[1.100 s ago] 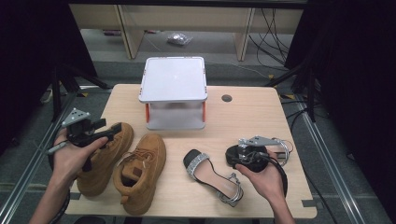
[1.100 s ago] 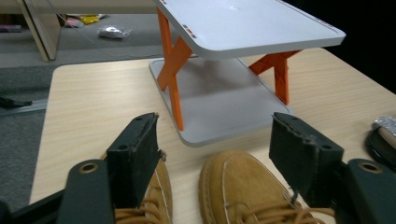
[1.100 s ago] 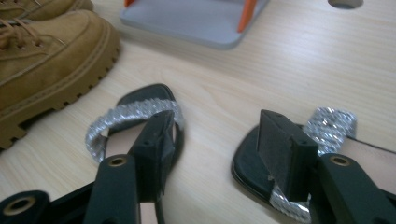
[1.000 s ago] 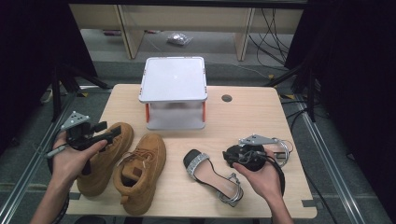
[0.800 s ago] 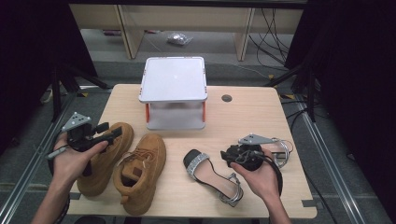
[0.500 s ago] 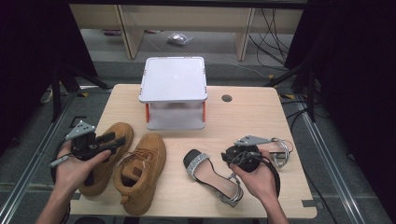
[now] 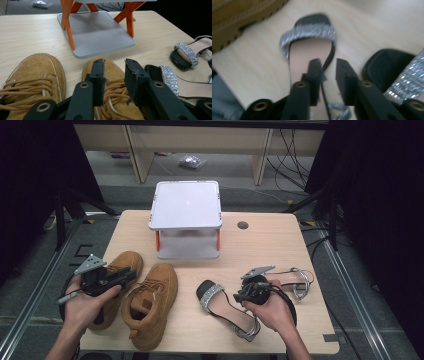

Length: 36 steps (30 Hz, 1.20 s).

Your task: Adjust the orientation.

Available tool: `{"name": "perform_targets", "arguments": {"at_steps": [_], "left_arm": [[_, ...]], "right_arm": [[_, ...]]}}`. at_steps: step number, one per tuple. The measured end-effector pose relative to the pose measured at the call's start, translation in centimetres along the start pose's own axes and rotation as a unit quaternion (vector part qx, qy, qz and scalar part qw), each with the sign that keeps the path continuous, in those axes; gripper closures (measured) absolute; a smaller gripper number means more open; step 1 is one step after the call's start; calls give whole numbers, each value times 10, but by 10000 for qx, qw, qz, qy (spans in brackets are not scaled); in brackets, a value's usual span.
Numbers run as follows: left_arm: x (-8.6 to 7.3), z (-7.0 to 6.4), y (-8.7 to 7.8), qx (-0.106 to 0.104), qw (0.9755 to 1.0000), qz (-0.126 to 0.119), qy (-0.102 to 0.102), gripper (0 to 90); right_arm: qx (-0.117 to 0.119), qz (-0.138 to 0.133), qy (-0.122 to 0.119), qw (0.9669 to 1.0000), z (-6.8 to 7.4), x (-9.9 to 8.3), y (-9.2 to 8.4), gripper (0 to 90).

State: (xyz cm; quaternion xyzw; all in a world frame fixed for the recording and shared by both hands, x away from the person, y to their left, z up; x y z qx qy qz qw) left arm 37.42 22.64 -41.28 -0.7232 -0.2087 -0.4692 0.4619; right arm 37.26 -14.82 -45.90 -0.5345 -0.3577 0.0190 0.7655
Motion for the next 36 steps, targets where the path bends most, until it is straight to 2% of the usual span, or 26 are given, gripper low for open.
{"name": "perform_targets", "arguments": {"at_steps": [3,4,5,6,7,11,12,15,16,17,18,19,20,21,22,23,24,25,26,27,28,30,32,34,35,36], "left_arm": [[1,1,-1,23,10000,-13,2,648],[1,1,-1,24,10000,-30,-4,644],[1,1,-1,21,10000,-40,-8,641],[2,1,-2,24,10000,-46,-11,636],[2,1,-2,19,10000,-55,-8,630],[4,0,-2,24,10000,-53,13,612],[4,0,-1,21,10000,-53,17,609],[4,0,-1,10,10000,-33,12,597],[4,0,0,-27,10000,-53,8,592],[3,0,0,16,10000,-49,21,585],[3,0,0,11,10000,-46,22,576],[3,0,1,24,10000,-44,24,567],[3,1,1,32,10000,-43,40,558],[4,1,1,38,10000,-46,45,552],[4,1,1,43,10000,-63,39,544],[5,0,1,39,10000,-77,42,544],[5,0,1,25,9999,-88,50,541],[6,0,0,35,9999,-87,52,539],[6,0,0,35,9999,-92,46,539],[6,0,0,35,9999,-88,46,537],[6,0,1,12,10000,-73,45,533],[6,0,1,32,10000,-57,60,532],[6,-1,2,14,10000,-58,62,525],[6,-1,3,12,10000,-40,77,521],[6,-1,3,13,10000,-35,80,520],[6,-1,3,13,10000,-39,80,521]], "right_arm": [[104,699,-41,9975,4,-7,3,523],[95,782,-67,9969,5,-8,5,502],[89,803,-251,9964,4,-8,6,474],[89,895,-268,9956,4,-8,8,440],[106,1014,-394,9940,4,-9,11,414],[53,1483,-739,9862,9,-11,20,338],[40,1578,-937,9830,9,-10,23,324],[-74,1870,-1142,9757,10,-8,30,292],[-54,1887,-1300,9734,10,-6,35,291],[-90,1919,-1229,9736,12,-6,37,291],[-57,1965,-1244,9726,13,-6,40,289],[-86,2033,-1329,9700,14,-6,42,279],[-85,2058,-1301,9699,15,-5,42,279],[-25,1998,-1450,9690,13,-3,44,278],[-68,2148,-1279,9682,17,-4,44,283],[-68,2148,-1279,9682,17,-4,44,283],[47,2166,-1521,9643,17,-3,46,286],[5,2228,-1478,9636,19,-4,47,283],[-47,2300,-1622,9596,17,-4,48,283],[-52,2363,-1486,9602,21,-6,50,283],[-214,2506,-1451,9569,20,-7,55,286],[-193,2548,-1411,9565,20,-9,58,291],[-106,2646,-1444,9534,19,-11,62,314],[-197,2697,-1367,9530,18,-13,67,360],[-121,2764,-1233,9530,20,-13,67,411],[-154,2809,-1009,9543,22,-13,67,422]]}}
Point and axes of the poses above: each handheld gripper's, and its own axes: y roughly forward along the jaws, x roughly out of its top, z roughly to its left, the point moved 5 cm from there along y, roughly forward along the jaws, and after that the axes turned 6 degrees about y, right-handed, at the moved point
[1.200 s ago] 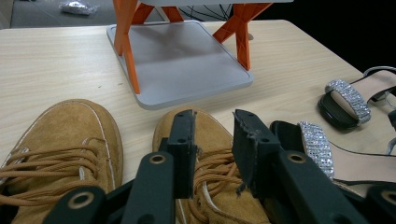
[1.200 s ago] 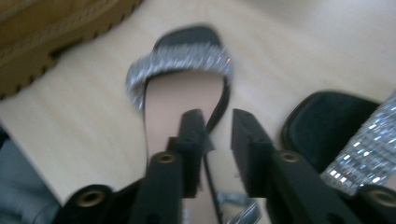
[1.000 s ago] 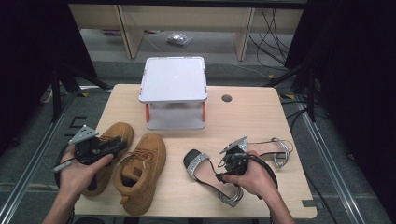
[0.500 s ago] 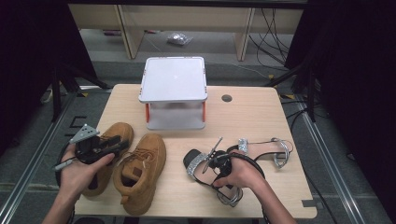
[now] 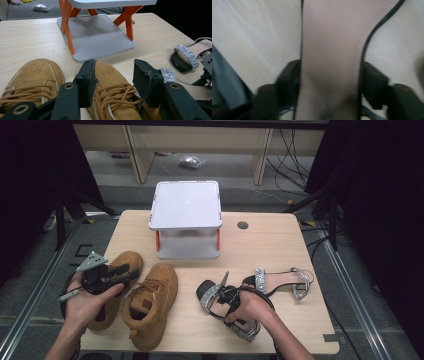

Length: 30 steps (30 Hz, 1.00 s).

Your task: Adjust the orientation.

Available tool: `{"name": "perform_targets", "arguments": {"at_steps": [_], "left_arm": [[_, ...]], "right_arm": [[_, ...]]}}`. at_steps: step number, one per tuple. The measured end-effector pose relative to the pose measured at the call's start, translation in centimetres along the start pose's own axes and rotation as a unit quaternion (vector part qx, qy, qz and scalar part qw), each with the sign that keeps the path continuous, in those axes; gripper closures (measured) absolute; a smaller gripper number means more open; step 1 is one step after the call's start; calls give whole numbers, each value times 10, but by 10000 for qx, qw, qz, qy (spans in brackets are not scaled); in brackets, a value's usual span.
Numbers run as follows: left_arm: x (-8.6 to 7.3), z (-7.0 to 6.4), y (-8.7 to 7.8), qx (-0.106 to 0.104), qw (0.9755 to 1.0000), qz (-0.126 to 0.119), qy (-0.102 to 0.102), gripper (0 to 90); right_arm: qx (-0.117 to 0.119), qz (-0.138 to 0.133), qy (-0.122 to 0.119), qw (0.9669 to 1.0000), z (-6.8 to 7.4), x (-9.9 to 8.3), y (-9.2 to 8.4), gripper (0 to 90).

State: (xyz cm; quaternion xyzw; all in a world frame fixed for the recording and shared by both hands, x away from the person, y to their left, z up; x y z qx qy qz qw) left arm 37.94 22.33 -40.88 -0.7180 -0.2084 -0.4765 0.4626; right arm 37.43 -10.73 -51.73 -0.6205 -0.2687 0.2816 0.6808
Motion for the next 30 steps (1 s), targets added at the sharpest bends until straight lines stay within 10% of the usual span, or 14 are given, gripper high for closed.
{"name": "perform_targets", "arguments": {"at_steps": [8,13,17,26,30], "left_arm": [[0,0,1,2,10000,11,18,519],[0,0,2,6,10000,-3,14,519],[0,1,4,8,10000,-2,14,517],[5,3,7,70,10000,-54,23,501],[18,7,13,276,9992,-294,-4,432]], "right_arm": [[58,-179,1016,9947,7,2,-2,432],[14,-540,1004,9935,-1,7,-2,432],[129,-606,1684,9838,2,10,-6,432],[438,-978,2188,9699,6,28,-7,432],[467,-1141,2068,9706,3,32,-8,432]]}}
Point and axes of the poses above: each handheld gripper's, and its own axes: y roughly forward along the jaws, x roughly out of its top, z roughly to its left, the point moved 5 cm from there along y, roughly forward along the jaws, and after that the axes turned 6 degrees about y, right-handed, at the moved point
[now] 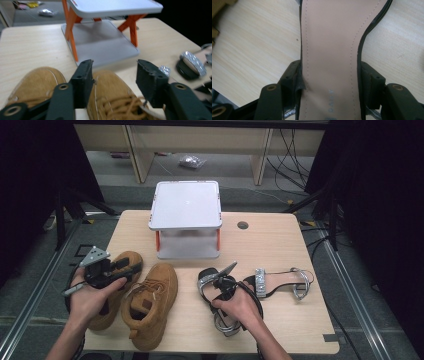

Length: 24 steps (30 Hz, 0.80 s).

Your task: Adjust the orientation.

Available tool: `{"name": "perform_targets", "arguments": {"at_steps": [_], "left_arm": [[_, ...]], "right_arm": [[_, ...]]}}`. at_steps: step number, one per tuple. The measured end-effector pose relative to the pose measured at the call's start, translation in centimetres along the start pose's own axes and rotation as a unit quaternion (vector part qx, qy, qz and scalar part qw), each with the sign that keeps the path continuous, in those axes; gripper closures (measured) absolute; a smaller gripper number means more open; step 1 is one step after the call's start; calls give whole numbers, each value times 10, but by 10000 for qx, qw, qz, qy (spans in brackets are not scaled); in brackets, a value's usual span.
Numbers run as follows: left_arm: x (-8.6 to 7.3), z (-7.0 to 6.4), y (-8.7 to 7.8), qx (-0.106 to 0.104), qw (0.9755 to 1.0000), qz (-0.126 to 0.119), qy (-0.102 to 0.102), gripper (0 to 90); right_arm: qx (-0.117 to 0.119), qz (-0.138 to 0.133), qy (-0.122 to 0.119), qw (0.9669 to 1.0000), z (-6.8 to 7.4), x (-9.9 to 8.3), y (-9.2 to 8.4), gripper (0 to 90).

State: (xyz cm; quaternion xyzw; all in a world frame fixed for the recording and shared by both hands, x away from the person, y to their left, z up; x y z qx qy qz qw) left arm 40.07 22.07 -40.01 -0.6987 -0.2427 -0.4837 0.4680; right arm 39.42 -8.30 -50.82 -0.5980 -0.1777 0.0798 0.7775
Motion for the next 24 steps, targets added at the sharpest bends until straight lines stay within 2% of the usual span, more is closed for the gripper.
{"name": "perform_targets", "arguments": {"at_steps": [1,3,4,6,7,8,11,12,14,17,18,19,20,22,24], "left_arm": [[5,1,2,63,10000,-67,17,417],[18,5,7,153,9996,-243,8,422],[26,7,9,213,9991,-359,28,444],[45,12,15,278,9978,-594,86,520],[50,14,18,278,9976,-622,83,549],[57,16,21,286,9975,-645,67,604],[71,21,34,289,9975,-638,39,643],[74,21,38,285,9976,-637,22,652],[76,22,45,295,9978,-588,-8,671],[76,22,52,302,9980,-555,-6,693],[76,22,54,297,9982,-526,-12,703],[76,22,57,286,9982,-525,-39,714],[76,23,60,302,9983,-499,-36,725],[78,23,66,295,9985,-457,-11,790],[80,24,73,275,9988,-394,-16,817]], "right_arm": [[-56,-29,302,9995,3,0,0,432],[-53,-93,296,9995,3,2,-1,432],[-36,-164,228,9996,3,4,-1,432],[-17,-224,243,9995,5,6,-2,432],[-27,-246,320,9992,7,6,-1,432],[57,-238,257,9994,8,8,-2,432],[67,-278,245,9993,9,10,-3,432],[42,-277,306,9991,10,10,-3,432],[137,-451,105,9988,9,15,-1,432],[106,-497,159,9986,9,19,-2,433],[73,-398,382,9984,11,19,-3,432],[69,-486,324,9983,11,21,-3,433],[64,-411,380,9984,12,22,-5,433],[42,-565,425,9975,16,27,-8,432],[48,-549,395,9977,16,28,-9,433]]}}
Point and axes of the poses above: each handheld gripper's, and its own axes: y roughly forward along the jaws, x roughly out of its top, z roughly to its left, the point moved 5 cm from there along y, roughly forward along the jaws, and after that the axes turned 6 degrees about y, right-handed, at the moved point
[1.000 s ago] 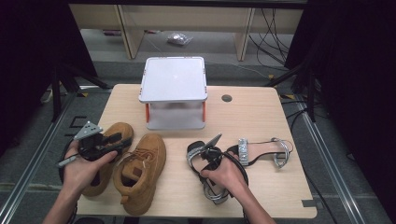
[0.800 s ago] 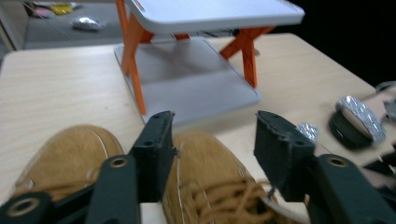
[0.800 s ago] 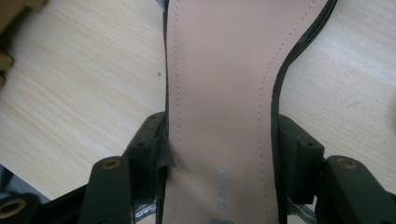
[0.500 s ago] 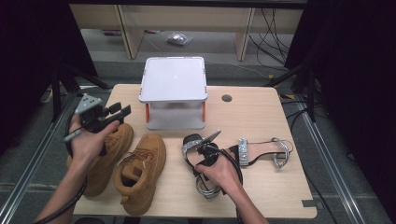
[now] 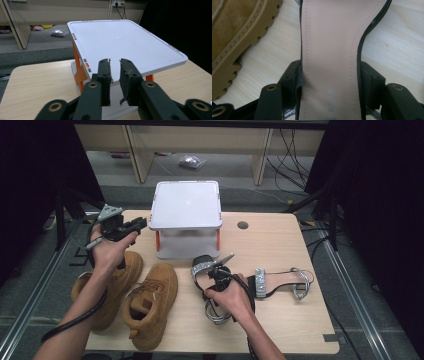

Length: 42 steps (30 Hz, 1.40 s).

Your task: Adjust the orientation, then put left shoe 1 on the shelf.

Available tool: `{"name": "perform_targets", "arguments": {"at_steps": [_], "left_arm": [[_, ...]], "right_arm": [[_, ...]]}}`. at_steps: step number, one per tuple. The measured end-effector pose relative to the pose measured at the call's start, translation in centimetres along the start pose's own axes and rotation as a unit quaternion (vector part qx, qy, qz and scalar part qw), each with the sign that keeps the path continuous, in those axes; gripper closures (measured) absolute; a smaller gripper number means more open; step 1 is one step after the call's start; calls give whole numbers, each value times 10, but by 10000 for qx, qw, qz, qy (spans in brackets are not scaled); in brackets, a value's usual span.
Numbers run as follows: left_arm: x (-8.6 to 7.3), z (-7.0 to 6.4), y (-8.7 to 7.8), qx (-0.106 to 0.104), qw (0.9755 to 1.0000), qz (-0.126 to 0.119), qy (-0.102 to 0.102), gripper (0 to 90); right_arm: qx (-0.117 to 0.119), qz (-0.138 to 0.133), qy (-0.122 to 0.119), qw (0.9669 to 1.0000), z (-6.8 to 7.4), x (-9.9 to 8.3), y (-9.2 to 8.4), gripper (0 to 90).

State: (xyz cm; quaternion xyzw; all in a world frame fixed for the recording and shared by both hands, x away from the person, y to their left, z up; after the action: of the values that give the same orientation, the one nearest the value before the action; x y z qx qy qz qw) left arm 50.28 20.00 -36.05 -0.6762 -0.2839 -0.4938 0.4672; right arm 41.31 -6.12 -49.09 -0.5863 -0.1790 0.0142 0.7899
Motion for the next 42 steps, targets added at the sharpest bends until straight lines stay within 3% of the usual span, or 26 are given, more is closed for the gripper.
{"name": "perform_targets", "arguments": {"at_steps": [2,5,7,9,11,12,18,20,22,24,26,29,30,33,36,42], "left_arm": [[2,0,7,-64,9999,74,-54,880],[5,-1,19,-80,9999,121,66,895],[4,-3,29,-140,9996,223,101,897],[4,-5,39,-159,9992,302,207,897],[3,-8,48,-212,9989,288,308,897],[3,-9,54,-110,9981,281,535,897],[-1,-10,66,-112,9970,385,666,898],[-5,-10,70,-112,9963,437,725,898],[-9,-8,73,-91,9955,553,762,898],[-13,-6,76,-59,9947,638,799,898],[-15,-3,78,-80,9960,494,734,898],[-15,-1,78,19,9951,511,844,898],[-15,-1,77,41,9945,533,901,898],[-15,-2,77,87,9936,536,986,898],[-15,-2,77,91,9939,566,945,898],[-16,-1,76,74,9949,523,859,899]], "right_arm": [[27,-75,-56,10000,4,6,-1,433],[19,-111,-64,9999,7,10,-2,433],[147,-176,-33,9997,11,15,-3,433],[119,-195,53,9997,14,21,-1,433],[92,-200,-14,9998,15,28,1,433],[40,-224,-19,9997,17,34,2,433],[-29,-395,41,9992,26,52,5,433],[-42,-493,65,9988,31,60,5,433],[-114,-760,-220,9968,34,75,10,433],[-116,-705,-142,9973,38,79,10,433],[-36,-699,-51,9975,45,88,12,433],[-138,-756,-24,9970,51,99,17,433],[-120,-806,-134,9966,52,103,19,433],[-82,-895,-98,9959,58,111,24,432],[-193,-980,-5,9950,61,116,32,433],[-164,-1055,35,9943,61,121,48,432]]}}
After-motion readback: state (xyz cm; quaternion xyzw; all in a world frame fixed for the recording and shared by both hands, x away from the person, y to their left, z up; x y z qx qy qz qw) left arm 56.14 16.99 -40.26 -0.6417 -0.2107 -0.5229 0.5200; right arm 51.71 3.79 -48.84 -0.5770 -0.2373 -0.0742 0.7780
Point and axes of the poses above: each handheld gripper's, and its own axes: y roughly forward along the jaws, x roughly out of its top, z roughly to its left, the point moved 5 cm from there along y, roughly forward along the jaws, and after that the axes turned 6 degrees about y, right-handed, at the moved point
